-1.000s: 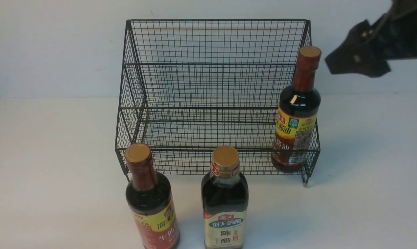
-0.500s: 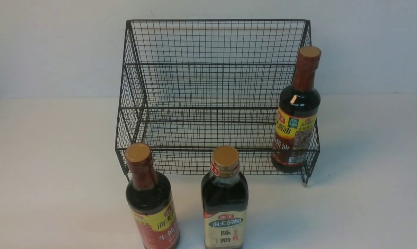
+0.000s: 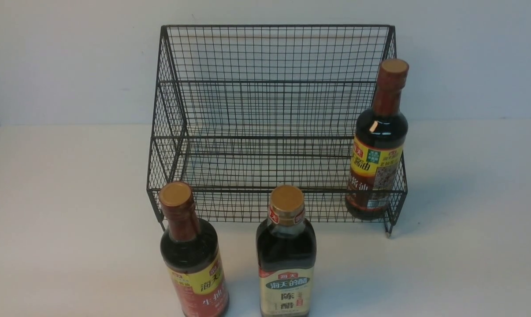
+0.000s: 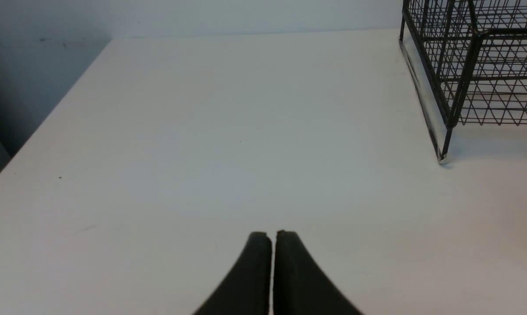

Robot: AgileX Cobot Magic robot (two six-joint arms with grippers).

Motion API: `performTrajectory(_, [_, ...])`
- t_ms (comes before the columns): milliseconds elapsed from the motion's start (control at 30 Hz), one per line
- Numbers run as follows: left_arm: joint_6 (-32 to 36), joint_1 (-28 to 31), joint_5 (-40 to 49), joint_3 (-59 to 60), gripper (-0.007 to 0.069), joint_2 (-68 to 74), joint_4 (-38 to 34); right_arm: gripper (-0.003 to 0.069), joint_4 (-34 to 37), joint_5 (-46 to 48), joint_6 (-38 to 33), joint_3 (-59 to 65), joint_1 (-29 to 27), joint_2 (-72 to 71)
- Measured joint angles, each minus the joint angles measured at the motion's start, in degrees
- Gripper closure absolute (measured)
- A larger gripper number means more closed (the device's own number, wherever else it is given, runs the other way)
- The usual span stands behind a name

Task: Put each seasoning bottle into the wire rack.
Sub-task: Use the left arm to grab the condiment bottle closest to it

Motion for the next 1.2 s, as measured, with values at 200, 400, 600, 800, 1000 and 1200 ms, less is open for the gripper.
performTrajectory(200, [0.0,0.0,0.0,0.0,0.0629,0.0,0.0,0.0673,0.34,-16.4,-0.2,8.59,0.0,-1.89])
performTrajectory(400, [0.0,0.0,0.0,0.0,0.0629,0.0,0.0,0.0673,0.51,-18.22,-0.24,10.8,0.0,-1.89])
performTrajectory(600, [0.0,0.0,0.0,0.0,0.0629,0.0,0.0,0.0673,0.51,-15.72,-0.24,10.92,0.0,-1.89])
performTrajectory(800, [0.0,0.0,0.0,0.0,0.0629,0.0,0.0,0.0673,0.51,-12.99,-0.33,10.92,0.0,-1.89])
performTrajectory(1000, [0.0,0.0,0.0,0.0,0.0629,0.0,0.0,0.0673,-4.7,-10.1,0.33,11.51,-0.63,-3.49])
performTrajectory(1200, [0.0,0.0,0.0,0.0,0.0629,0.0,0.0,0.0673,-14.08,-8.96,8.45,18.09,-9.57,-8.74])
